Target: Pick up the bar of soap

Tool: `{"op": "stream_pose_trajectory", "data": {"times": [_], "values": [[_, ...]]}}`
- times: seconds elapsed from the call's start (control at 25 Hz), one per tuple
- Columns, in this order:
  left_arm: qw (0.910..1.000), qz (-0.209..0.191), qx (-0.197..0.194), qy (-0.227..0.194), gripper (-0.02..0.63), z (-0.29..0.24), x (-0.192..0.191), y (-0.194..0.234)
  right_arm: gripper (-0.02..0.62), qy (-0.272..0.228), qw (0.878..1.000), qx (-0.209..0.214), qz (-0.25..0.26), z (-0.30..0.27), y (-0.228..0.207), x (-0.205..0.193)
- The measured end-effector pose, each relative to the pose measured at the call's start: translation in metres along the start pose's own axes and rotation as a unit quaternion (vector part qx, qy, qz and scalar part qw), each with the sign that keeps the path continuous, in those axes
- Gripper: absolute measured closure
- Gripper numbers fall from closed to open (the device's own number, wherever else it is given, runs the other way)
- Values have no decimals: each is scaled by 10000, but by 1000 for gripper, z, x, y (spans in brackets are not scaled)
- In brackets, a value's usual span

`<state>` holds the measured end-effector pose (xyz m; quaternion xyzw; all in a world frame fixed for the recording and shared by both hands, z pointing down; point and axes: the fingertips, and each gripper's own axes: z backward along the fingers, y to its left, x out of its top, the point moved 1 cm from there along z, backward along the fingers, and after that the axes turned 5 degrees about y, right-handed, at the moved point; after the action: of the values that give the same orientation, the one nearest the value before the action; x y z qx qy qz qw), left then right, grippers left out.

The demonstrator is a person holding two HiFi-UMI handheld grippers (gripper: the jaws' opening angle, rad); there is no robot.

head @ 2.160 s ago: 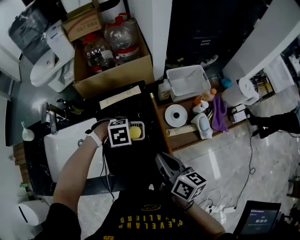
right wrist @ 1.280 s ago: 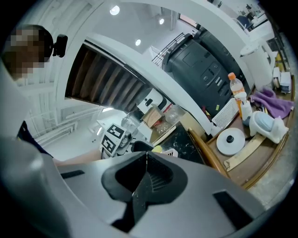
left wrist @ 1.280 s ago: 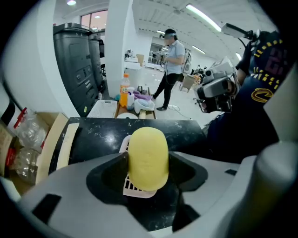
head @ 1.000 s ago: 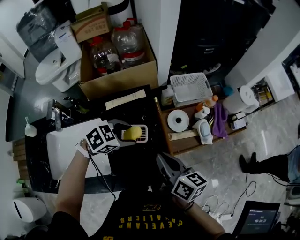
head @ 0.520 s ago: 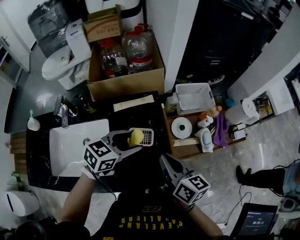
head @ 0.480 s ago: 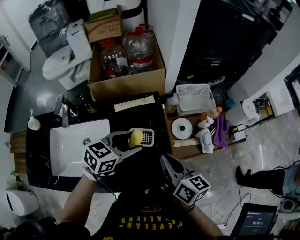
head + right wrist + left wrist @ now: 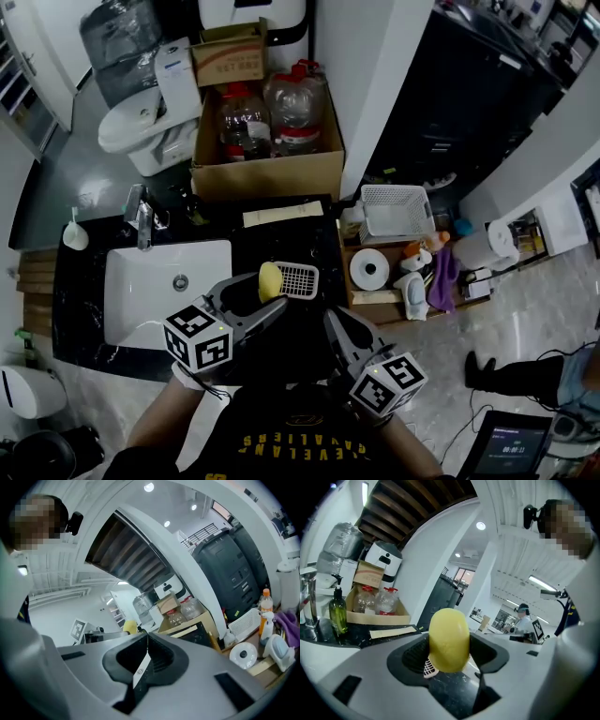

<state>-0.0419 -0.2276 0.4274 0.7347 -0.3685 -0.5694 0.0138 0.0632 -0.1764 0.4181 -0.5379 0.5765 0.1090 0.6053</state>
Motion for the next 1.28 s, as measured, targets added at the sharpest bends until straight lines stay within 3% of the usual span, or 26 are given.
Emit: {"op": "stream_pose_trajectory", "data": {"times": [0.52, 1.28], "values": [[9974, -17, -129, -711, 324, 30, 35, -30, 577, -297, 9987, 208, 365, 8, 23, 28], [9968, -39, -300, -738, 324, 27, 47, -48, 577, -281, 9991, 240, 216, 11, 17, 23]]}}
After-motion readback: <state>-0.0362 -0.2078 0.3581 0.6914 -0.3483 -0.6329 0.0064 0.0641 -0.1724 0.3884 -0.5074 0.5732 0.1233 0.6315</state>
